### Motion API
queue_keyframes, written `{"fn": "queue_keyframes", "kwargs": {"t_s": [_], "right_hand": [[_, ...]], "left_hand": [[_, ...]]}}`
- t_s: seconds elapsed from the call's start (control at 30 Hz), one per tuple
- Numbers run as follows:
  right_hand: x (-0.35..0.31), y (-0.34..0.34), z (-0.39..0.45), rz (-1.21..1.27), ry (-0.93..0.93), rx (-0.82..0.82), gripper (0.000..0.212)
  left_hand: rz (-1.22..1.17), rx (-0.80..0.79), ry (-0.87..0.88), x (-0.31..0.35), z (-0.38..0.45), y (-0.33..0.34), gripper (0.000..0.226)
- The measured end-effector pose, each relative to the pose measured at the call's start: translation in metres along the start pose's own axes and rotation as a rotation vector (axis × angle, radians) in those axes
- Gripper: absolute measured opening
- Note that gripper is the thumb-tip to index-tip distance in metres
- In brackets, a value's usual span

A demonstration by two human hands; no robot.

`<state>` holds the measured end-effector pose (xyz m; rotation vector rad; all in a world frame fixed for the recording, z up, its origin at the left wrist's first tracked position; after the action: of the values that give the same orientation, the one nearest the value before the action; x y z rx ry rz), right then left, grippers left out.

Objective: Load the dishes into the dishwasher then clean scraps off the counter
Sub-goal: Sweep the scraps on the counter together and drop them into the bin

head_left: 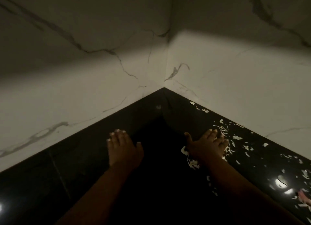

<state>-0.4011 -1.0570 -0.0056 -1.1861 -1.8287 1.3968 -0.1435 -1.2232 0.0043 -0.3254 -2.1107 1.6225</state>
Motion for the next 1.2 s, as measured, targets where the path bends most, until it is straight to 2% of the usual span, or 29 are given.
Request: {"fn": "queue_keyframes", "kwargs": {"t_s": [0.13,0.3,0.37,0.47,0.57,0.67,0.77,0.9,1.0,1.1,1.13,1.2], "right_hand": [[-0.017,-0.029,0.015,-0.227,-0.104,0.095,0.105],[-0.093,-0.058,0.076,-0.28,-0.408,0.256,0.087],[-0.127,-0.058,0.108,-0.275,-0.531,0.255,0.078],[-0.16,-0.057,0.152,-0.229,-0.594,0.213,0.077],[-0.159,-0.05,0.176,-0.125,-0.52,0.133,0.089],[-0.134,-0.049,0.164,-0.024,-0.384,0.173,0.096],[-0.086,-0.045,0.134,0.117,-0.157,0.199,0.101],[-0.02,-0.032,0.092,0.233,0.048,0.116,0.117],[0.015,-0.028,0.056,0.124,0.107,0.079,0.112],[0.034,-0.03,0.014,-0.035,0.147,-0.067,0.095],[0.032,-0.035,0.002,-0.055,0.127,-0.075,0.087],[0.004,-0.042,-0.025,-0.061,-0.025,0.025,0.08]], "left_hand": [[0.005,0.039,0.079,0.044,0.024,0.003,0.073],[0.059,-0.014,0.15,0.05,0.035,0.005,0.069],[0.075,-0.006,0.15,0.048,0.035,0.008,0.069],[0.088,0.008,0.153,0.047,0.036,0.009,0.069],[0.084,0.01,0.151,0.047,0.038,0.008,0.07],[0.084,0.005,0.155,0.045,0.037,0.01,0.069],[0.09,-0.015,0.158,0.044,0.038,0.011,0.069],[0.056,-0.039,0.163,0.045,0.038,0.009,0.07],[0.039,-0.016,0.188,0.048,0.036,0.006,0.071],[0.021,0.003,0.207,0.049,0.032,0.004,0.07],[0.018,0.011,0.209,0.05,0.032,0.004,0.07],[0.011,0.025,0.211,0.05,0.032,0.003,0.07]]}}
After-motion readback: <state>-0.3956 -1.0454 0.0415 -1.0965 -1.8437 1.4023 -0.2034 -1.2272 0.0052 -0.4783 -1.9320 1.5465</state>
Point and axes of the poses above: each hand's wrist, its own z-axis towards the middle knuckle, its own y-axis out of the palm, x = y × z, the point moved 10 cm from there along z, towards the middle knuckle, and after that the axes turned 1 degree about -x, right-handed, at the moved point
